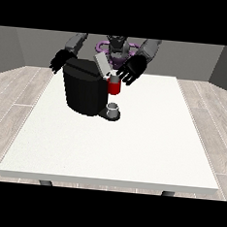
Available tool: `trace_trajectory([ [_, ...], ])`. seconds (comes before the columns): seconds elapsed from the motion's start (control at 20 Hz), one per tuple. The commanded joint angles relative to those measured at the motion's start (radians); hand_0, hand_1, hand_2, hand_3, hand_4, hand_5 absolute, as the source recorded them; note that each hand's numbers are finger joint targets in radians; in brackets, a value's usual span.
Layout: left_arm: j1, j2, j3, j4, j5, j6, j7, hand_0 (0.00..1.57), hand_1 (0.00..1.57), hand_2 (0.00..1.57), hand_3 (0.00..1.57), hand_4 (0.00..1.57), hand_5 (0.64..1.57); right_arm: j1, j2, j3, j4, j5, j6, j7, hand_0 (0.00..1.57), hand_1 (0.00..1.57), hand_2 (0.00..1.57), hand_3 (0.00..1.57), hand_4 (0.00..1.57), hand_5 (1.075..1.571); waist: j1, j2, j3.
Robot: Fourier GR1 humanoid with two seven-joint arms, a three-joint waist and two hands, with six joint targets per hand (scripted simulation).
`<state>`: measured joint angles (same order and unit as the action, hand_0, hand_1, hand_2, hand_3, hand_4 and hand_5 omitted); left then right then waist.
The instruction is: Insert the coffee pod into the coffee machine and close the lid
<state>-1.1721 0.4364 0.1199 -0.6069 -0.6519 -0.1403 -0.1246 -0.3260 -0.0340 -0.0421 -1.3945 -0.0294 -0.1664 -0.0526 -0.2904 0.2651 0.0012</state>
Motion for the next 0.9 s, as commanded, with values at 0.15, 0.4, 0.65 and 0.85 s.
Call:
trace_trajectory([
  [0.15, -0.008, 0.054, 0.018, 0.022, -0.003, -0.01, -0.061, 1.2, 1.2, 1.23, 1.09, 0.46, 1.571, -0.006, 0.013, 0.022, -0.041, 0.023, -0.023, 0.003, 0.0, 0.0, 0.0, 0.0, 0.43, 1.571, -0.02, 0.055, -0.0014],
  [0.4, -0.007, -0.002, -0.012, -0.002, -0.031, 0.008, -0.003, 1.12, 1.12, 1.16, 0.99, 0.44, 1.571, 0.004, 0.001, -0.014, 0.028, 0.002, -0.012, -0.019, 0.0, 0.0, 0.0, 0.0, 0.4, 1.571, 0.003, 0.021, -0.001],
  [0.65, 0.007, 0.004, -0.009, 0.013, -0.042, 0.012, 0.004, 1.05, 1.05, 1.12, 0.95, 0.37, 1.571, 0.022, -0.016, 0.006, -0.008, 0.007, 0.01, 0.018, 0.0, 0.0, 0.0, 0.0, 0.44, 1.571, -0.009, -0.011, -0.0012],
  [0.85, -0.003, 0.014, -0.009, -0.001, -0.042, 0.005, -0.035, 1.06, 1.06, 1.12, 0.95, 0.36, 1.571, 0.016, -0.011, -0.027, 0.008, -0.023, 0.012, -0.025, 0.0, 0.0, 0.0, 0.0, 0.48, 1.571, -0.007, 0.013, -0.0009],
])
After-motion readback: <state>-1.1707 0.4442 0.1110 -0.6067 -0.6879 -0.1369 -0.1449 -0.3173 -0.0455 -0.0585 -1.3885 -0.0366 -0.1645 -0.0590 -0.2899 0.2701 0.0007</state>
